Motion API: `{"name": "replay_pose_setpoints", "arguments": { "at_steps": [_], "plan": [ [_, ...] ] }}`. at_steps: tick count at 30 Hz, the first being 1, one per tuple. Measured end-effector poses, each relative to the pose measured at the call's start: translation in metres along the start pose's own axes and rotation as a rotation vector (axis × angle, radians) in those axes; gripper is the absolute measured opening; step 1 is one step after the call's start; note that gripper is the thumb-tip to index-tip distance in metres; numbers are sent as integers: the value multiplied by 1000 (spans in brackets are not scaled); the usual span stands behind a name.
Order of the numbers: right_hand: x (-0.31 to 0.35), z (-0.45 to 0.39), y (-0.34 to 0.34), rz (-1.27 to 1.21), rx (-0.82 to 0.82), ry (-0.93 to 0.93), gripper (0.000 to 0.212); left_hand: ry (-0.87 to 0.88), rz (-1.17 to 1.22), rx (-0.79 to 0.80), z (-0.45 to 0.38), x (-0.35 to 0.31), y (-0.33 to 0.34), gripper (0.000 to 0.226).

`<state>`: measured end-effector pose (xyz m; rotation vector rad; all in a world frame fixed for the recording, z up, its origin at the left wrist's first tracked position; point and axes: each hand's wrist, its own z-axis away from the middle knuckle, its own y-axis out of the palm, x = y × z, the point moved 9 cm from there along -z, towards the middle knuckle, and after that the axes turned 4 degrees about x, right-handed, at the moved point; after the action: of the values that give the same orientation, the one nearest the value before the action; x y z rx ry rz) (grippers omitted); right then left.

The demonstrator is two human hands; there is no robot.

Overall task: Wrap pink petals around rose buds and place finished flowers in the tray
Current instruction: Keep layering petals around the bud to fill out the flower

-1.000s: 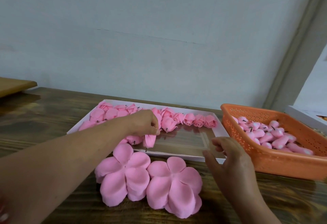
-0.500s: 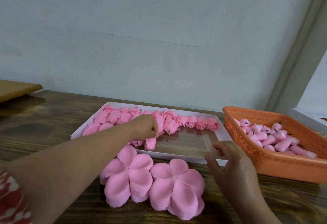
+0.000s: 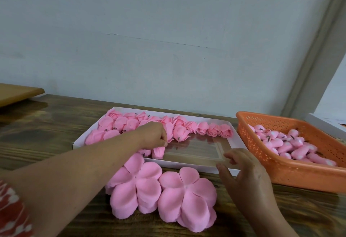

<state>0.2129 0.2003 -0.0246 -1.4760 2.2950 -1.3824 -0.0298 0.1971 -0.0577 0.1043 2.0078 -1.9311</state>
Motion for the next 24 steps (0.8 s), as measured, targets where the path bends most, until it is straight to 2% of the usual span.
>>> {"name": "replay_pose_setpoints", "arguments": {
  "at_steps": [10, 16, 21, 24],
  "plan": [
    [-3, 0, 2, 21, 2, 9, 22, 4, -11, 22, 1, 1, 4, 19],
    [4, 1, -4, 23, -8, 2, 21, -27, 94, 16, 1, 8, 6, 21],
    [23, -1, -51, -24, -147, -92, 13, -38, 131, 9, -2, 13, 9, 19],
    [-12, -25, -95, -79, -203, 63, 17, -29, 129, -1, -4, 14, 8, 16]
  ]
}}
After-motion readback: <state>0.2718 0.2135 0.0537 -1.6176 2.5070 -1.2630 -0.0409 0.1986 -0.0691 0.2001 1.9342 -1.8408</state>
